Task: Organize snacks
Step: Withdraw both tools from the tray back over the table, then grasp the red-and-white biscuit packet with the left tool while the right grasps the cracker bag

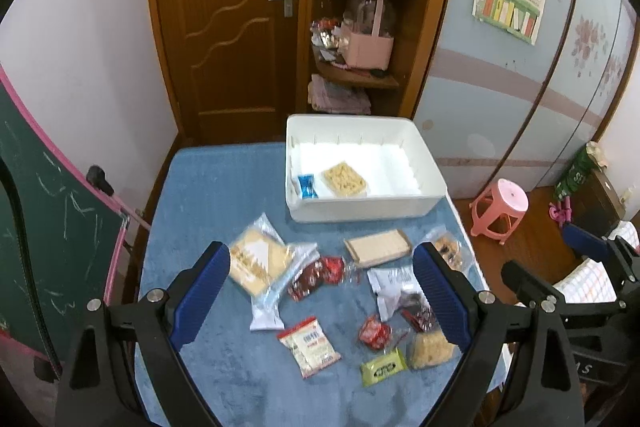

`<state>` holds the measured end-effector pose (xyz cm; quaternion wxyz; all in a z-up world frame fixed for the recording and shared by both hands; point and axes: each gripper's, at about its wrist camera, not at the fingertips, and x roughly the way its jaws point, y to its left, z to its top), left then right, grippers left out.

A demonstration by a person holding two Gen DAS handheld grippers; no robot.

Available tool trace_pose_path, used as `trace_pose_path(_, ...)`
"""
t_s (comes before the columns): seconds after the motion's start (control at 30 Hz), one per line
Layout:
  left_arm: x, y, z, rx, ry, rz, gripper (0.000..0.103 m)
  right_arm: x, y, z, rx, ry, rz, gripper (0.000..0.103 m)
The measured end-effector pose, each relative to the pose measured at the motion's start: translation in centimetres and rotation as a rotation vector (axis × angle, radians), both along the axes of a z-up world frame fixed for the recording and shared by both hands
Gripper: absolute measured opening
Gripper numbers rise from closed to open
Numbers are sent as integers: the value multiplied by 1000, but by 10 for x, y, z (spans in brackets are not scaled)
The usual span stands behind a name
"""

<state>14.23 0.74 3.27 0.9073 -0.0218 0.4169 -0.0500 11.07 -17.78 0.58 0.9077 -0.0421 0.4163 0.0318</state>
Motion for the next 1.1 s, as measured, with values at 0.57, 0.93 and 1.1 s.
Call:
trace_pose_path(0.57, -19, 1, -99, 28, 211, 0, 92, -27, -38, -73, 151, 205, -108, 97)
trace_pose_path(0.93, -3, 19, -190, 5, 423, 54, 92, -17, -60, -151, 159, 351, -176, 97)
trace_pose_path(1.1, 1, 17, -232, -3, 509, 79, 92, -13, -55, -195, 145, 430, -143, 97)
